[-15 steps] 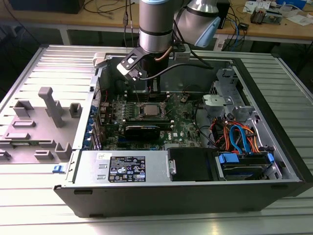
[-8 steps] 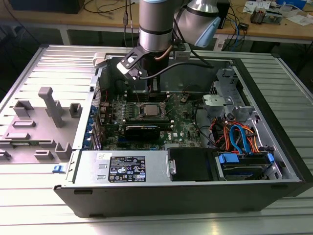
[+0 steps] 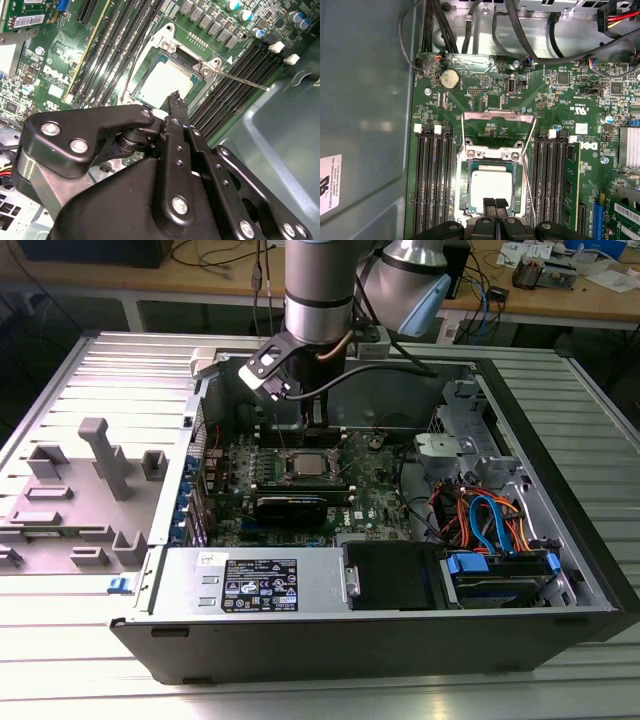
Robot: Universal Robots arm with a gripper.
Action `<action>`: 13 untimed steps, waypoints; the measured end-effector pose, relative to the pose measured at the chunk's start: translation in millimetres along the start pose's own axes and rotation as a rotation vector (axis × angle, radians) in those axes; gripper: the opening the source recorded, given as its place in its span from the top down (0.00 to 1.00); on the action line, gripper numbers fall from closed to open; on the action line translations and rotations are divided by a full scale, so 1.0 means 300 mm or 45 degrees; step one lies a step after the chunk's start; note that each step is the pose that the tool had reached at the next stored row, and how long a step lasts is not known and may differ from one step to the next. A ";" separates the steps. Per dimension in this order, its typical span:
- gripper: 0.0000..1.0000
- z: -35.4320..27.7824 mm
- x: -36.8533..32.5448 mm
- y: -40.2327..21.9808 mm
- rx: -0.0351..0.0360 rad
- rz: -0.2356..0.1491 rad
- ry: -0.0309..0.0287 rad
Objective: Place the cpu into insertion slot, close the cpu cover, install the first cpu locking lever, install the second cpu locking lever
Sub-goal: 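Close the cpu cover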
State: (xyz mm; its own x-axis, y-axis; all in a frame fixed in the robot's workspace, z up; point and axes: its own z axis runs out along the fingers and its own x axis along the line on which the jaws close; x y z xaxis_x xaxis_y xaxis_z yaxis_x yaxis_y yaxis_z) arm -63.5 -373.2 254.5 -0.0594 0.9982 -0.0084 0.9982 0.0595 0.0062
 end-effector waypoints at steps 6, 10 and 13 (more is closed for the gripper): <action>0.89 -0.001 0.000 0.000 0.0000 0.000 0.0000; 0.89 -0.005 0.000 0.000 0.0003 0.000 0.0001; 0.89 -0.009 0.000 0.000 0.0006 0.000 0.0000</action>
State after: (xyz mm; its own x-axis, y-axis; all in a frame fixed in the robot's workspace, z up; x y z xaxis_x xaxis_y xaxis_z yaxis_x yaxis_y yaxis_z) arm -63.5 -373.3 257.3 -0.0594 0.9982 -0.0084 0.9982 0.0594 0.0057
